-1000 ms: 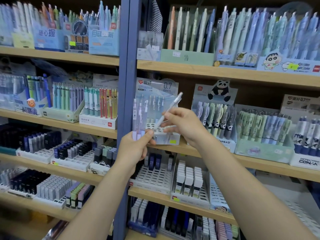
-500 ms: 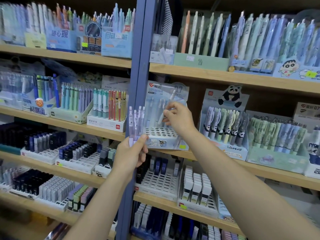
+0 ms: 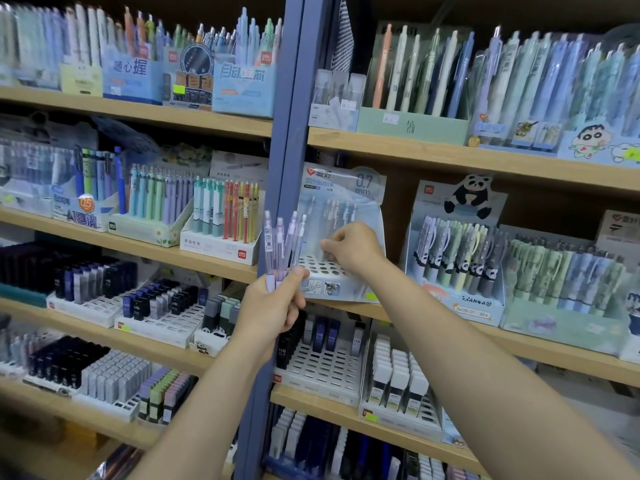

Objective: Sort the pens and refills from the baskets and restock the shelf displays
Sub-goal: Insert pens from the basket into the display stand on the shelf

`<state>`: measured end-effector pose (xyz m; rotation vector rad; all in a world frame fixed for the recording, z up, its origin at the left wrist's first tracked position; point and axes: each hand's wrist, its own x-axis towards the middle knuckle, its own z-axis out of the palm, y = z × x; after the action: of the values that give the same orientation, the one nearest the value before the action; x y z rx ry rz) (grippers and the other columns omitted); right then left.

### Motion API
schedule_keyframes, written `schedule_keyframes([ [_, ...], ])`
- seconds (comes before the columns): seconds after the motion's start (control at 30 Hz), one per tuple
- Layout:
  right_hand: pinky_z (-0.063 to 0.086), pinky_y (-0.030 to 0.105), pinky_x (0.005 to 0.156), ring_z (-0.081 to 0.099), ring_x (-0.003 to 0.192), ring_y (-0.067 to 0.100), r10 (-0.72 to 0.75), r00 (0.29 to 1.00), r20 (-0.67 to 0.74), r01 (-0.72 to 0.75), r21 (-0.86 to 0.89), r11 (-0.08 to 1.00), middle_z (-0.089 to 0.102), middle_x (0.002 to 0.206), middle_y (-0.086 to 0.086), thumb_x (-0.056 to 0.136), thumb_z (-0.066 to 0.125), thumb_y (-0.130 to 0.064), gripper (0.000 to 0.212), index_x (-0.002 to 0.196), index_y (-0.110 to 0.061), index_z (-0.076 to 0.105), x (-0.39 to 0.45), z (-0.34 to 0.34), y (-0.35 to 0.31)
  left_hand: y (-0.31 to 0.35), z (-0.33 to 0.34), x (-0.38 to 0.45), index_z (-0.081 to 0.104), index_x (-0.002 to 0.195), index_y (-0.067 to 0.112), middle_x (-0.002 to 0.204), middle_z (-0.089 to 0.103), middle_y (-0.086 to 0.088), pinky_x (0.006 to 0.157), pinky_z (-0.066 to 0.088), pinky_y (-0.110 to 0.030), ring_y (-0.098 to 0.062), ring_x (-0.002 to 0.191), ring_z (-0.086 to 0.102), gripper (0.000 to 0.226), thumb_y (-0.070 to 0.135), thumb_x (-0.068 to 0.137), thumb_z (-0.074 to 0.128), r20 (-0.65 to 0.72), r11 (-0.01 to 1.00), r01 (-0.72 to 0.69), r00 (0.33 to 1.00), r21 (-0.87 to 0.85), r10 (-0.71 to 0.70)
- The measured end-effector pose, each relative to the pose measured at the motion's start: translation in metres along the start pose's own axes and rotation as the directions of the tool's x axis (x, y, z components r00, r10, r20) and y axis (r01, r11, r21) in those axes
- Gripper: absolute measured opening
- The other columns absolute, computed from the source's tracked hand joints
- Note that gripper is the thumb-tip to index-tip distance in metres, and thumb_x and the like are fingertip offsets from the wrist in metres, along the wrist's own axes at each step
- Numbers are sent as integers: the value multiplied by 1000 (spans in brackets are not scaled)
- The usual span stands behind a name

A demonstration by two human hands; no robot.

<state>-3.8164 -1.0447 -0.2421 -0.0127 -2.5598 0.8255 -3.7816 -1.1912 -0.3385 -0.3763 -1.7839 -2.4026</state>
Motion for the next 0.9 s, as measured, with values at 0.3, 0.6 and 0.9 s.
schedule_keyframes([
  [0.3, 45, 29, 64, 54, 56, 14, 3, 1000, 18, -1, -83, 997, 62, 61, 2, 94, 68, -27, 33, 65, -10, 69, 2, 0, -2, 5, 2, -4, 63, 104, 10, 67, 63, -5, 40, 33, -17, -13, 42, 41, 19, 27, 97, 66, 35, 998, -12, 999, -56, 14],
  [0.6, 42, 21, 52, 56, 59, 10, -128, 977, 173, 53, 384, 922, 73, 91, 0, 93, 62, -19, 17, 92, -12, 77, -47, -47, -4, 7, 13, -1, 66, 101, 7, 62, 57, -1, 35, 22, -15, -7, 37, 32, 13, 18, 94, 69, 52, 981, -35, 998, -191, 46],
  [0.9, 50, 23, 59, 62, 74, 13, -129, 954, 270, -55, 581, 812, 68, 94, 7, 97, 63, -17, 19, 105, -2, 71, -53, -50, 13, 10, 24, -13, 66, 95, 10, 71, 64, -5, 35, 26, -16, -10, 39, 37, 17, 26, 97, 65, 77, 990, 5, 997, -141, 6],
])
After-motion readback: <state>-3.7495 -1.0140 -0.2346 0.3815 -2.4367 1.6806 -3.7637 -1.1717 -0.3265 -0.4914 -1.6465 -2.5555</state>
